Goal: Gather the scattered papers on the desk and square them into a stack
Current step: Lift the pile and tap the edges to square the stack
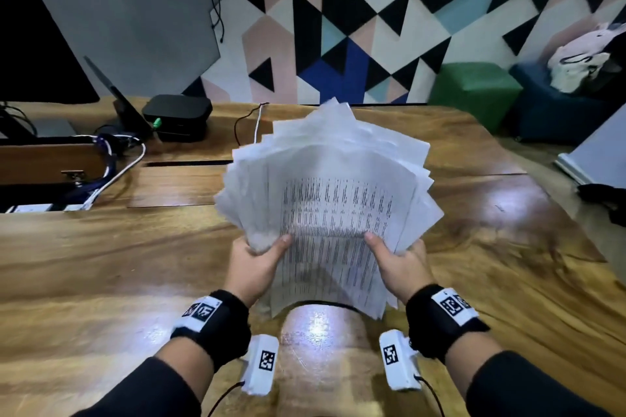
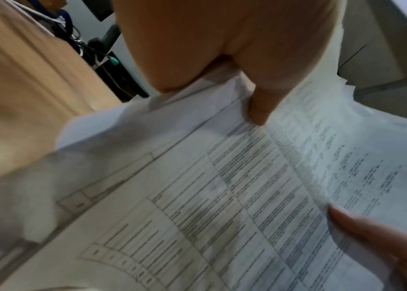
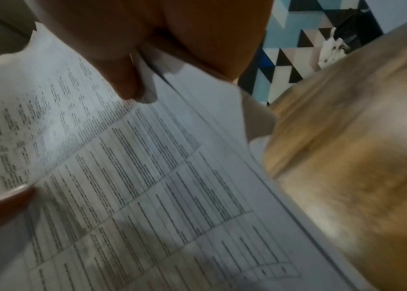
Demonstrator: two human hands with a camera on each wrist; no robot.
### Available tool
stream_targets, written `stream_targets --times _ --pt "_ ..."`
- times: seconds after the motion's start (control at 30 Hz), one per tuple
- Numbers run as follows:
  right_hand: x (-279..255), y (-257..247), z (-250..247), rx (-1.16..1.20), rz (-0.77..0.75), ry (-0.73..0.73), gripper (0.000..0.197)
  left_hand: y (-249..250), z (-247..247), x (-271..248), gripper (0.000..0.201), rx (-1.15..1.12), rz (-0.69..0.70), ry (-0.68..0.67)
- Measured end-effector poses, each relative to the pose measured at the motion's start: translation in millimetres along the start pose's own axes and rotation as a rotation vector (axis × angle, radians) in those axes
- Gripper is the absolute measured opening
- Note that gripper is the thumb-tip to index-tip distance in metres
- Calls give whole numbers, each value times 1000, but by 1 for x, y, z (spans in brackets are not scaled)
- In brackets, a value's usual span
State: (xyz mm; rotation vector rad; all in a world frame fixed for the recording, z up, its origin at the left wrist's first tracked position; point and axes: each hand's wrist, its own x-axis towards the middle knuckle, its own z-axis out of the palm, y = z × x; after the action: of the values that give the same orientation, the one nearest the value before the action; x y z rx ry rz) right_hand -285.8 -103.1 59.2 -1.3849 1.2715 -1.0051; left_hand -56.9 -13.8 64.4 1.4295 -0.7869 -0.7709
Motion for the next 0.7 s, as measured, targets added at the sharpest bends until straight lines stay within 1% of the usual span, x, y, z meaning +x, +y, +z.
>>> stream_targets --times 0.07,0.1,0.13,0.17,0.23,0.27,0.3,0.33,0.4,0.43,0.47,0.5,0.53,0.57,0.6,0.63,0.7 --pt "1 -18 -5 62 -82 13 27 12 -1 1 14 -20 49 41" --pt "2 -27 -9 79 -127 15 21 18 -3 2 17 -45 66 46" --pt "3 -32 -14 110 -167 0 23 22 -6 1 21 -72 75 33" --pt "3 -32 -19 139 -173 -23 25 23 -10 0 24 -95 74 -2" --pt "4 -25 -23 142 -121 -76 30 17 -16 -3 30 -108 33 -74" --pt "4 -16 -24 108 -100 -114 31 13 -16 -5 32 -80 3 -101" --pt "3 -9 -23 62 -85 -146 29 8 -15 -5 31 -24 -21 -119" --pt "2 -3 -21 37 -79 -157 26 5 -13 -5 26 26 -33 -132" --pt "7 4 -21 51 -38 -140 20 0 -7 -1 11 61 -57 -125" --pt "11 5 -23 74 -1 -141 21 0 -4 0 7 51 -75 -110" --pt "15 5 -26 99 45 -139 26 1 -2 2 6 36 -96 -89" --pt "18 4 -31 125 96 -141 36 4 -1 4 5 5 -112 -68" --pt "21 7 -37 152 149 -141 50 7 0 4 7 -47 -144 -42" --pt "22 10 -42 208 218 -145 66 9 1 5 11 -124 -193 -13" --pt "21 14 -45 289 293 -158 76 12 2 6 15 -212 -247 11" --pt "17 17 -46 385 378 -172 74 12 3 6 19 -300 -306 32" --pt "4 22 -39 547 499 -203 46 7 8 6 28 -439 -440 59"
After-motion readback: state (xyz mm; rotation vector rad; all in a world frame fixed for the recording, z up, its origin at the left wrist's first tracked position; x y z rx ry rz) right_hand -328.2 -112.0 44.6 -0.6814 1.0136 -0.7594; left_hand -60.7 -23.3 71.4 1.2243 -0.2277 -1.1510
